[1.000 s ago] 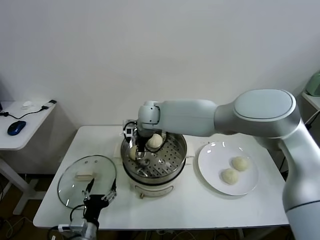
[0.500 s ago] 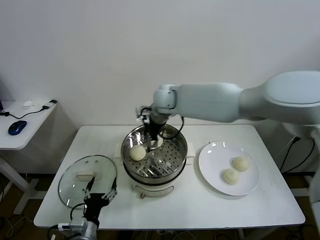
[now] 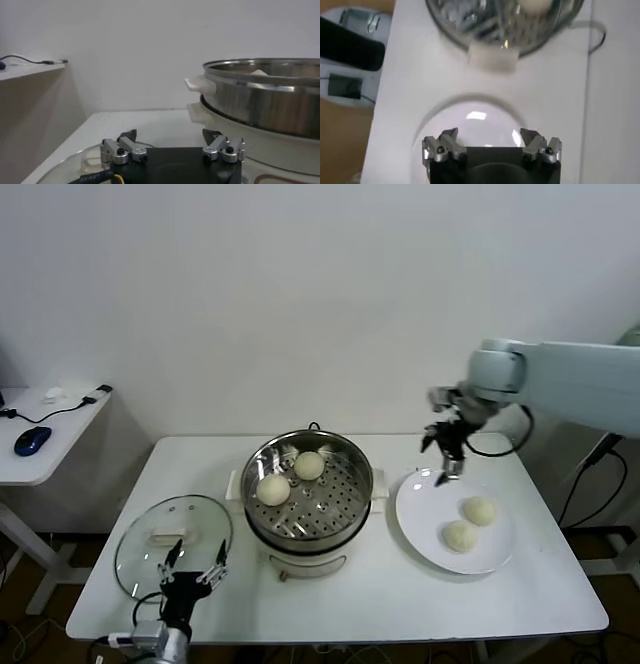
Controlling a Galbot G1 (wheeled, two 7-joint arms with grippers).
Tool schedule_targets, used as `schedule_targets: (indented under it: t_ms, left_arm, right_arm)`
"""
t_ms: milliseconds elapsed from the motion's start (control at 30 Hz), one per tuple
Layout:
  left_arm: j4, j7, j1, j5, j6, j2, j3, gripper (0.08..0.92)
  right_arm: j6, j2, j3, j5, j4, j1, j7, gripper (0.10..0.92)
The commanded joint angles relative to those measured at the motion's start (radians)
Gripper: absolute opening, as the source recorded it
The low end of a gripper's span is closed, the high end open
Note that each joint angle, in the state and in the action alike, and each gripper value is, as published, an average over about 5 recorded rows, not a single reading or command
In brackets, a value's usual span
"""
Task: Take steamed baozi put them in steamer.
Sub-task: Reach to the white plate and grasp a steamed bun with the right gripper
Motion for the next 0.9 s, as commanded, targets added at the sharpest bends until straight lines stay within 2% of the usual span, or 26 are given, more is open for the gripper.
schedule_targets:
  t_ms: [33, 367, 900]
  left_arm:
    - [-0.004, 0.000, 0.001, 0.002, 0.000, -0.001, -0.002, 0.823]
    - [0.000, -0.003, 0.008, 0.009, -0.001, -0.012, -0.004, 0.823]
    - [0.004, -0.004, 0.015, 0.008, -0.008, -0.012, -0.003, 0.823]
  right_arm:
    - [-0.019, -0.190, 0.144, -0.203, -0.026, -0.301, 0.035, 0.823]
    - [-0.055, -0.112, 0.321, -0.253, -0.111, -0.503, 0.080, 0.823]
    - [-0.068, -0.049, 0.383, -0.283, -0.159, -0.561, 0.124, 0.823]
